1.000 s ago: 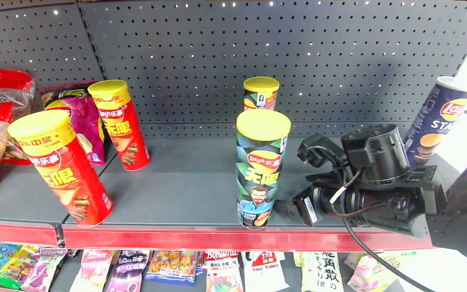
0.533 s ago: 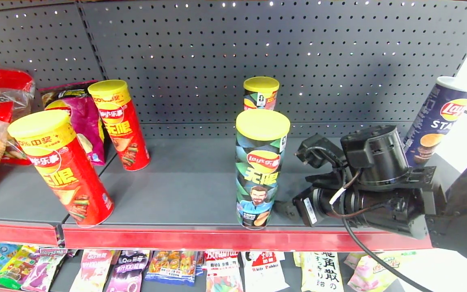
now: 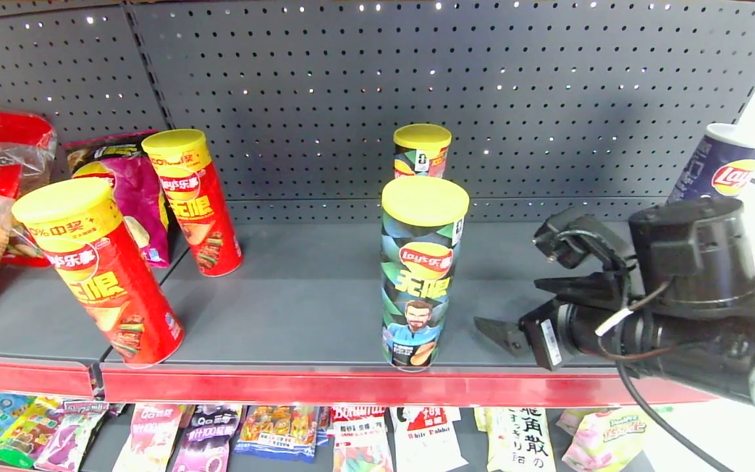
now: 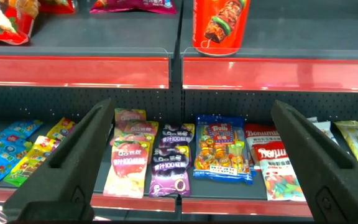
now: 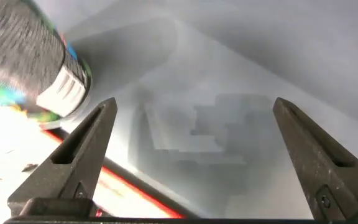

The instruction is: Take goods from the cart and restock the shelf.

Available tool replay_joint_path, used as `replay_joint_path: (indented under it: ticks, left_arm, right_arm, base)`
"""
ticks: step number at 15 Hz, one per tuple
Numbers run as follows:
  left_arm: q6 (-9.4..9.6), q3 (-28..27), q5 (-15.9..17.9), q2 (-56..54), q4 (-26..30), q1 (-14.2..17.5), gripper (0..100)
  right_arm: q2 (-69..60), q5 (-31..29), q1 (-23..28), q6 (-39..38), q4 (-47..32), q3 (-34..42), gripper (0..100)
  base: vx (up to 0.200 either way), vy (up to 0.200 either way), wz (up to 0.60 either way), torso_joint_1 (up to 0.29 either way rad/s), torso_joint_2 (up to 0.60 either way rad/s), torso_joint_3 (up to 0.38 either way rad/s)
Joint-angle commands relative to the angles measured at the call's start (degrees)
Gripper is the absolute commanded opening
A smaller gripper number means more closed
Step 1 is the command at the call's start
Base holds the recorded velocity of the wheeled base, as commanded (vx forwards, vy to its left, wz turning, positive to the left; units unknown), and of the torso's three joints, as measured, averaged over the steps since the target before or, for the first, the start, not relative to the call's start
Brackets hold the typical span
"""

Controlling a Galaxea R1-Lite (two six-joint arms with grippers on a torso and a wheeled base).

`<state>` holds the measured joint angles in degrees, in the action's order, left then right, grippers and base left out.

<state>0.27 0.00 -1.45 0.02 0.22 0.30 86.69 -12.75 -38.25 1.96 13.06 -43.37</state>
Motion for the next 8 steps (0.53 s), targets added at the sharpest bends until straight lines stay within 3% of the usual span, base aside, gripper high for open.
replay_joint_path:
  ticks: [1,5,7,8]
  left_arm:
    - [0.00,0.00,-0.04,0.06,-0.04,0.05,100]
    - [0.00,0.00,-0.04,-0.02,0.04,0.05,100]
    - [0.00,0.00,-0.04,-0.02,0.04,0.05,100]
    - [0.00,0.00,-0.04,-0.02,0.04,0.05,100]
  right_arm:
    - [-12.16,-3.60,-1.12,0.32,-0.05,6.46,100]
    - [-39.58,-6.85,-2.79,6.30,-0.40,20.61,100]
    - [-50.92,-7.20,2.57,8.14,-4.18,22.46,100]
    - [-54.96,-7.20,8.90,7.53,-9.98,22.46,100]
  base:
    - [0.000,0.000,0.00,0.000,0.00,0.000]
    - [0.000,0.000,0.00,0.000,0.00,0.000]
    - [0.000,0.000,0.00,0.000,0.00,0.000]
    - [0.000,0.000,0.00,0.000,0.00,0.000]
